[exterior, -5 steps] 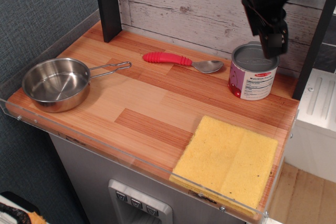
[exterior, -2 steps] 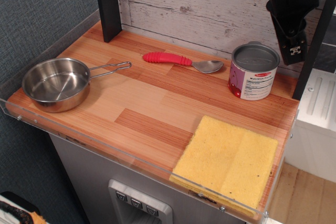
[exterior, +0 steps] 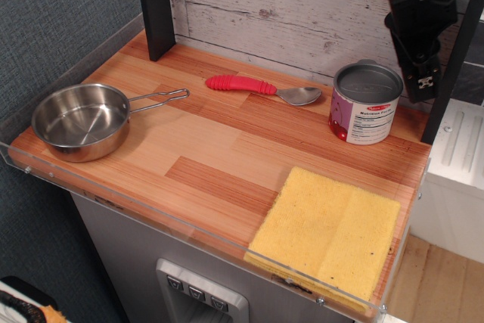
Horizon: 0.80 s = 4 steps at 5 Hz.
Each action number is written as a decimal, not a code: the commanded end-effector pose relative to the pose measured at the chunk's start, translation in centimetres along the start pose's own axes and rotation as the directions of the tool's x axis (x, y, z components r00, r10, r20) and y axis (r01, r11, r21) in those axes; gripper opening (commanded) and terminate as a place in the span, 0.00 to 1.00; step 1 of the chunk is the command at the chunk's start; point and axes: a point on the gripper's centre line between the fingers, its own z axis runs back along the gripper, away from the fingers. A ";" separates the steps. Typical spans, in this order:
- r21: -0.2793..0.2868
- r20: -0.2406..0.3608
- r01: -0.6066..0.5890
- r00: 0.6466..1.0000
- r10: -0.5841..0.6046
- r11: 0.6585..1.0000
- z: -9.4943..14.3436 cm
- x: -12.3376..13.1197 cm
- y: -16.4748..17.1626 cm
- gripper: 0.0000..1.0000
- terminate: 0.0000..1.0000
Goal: Put the can directly to the right of the pot.
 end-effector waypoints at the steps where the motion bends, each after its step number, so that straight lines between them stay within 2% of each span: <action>1: 0.047 0.006 -0.027 1.000 0.027 0.999 0.8 -0.4 1.1 1.00 0.00; 3: 0.109 -0.043 -0.197 0.978 0.203 0.974 1.3 -0.9 1.1 1.00 0.00; 4: 0.110 -0.055 -0.210 0.975 0.217 0.972 1.3 -1.9 1.3 1.00 0.00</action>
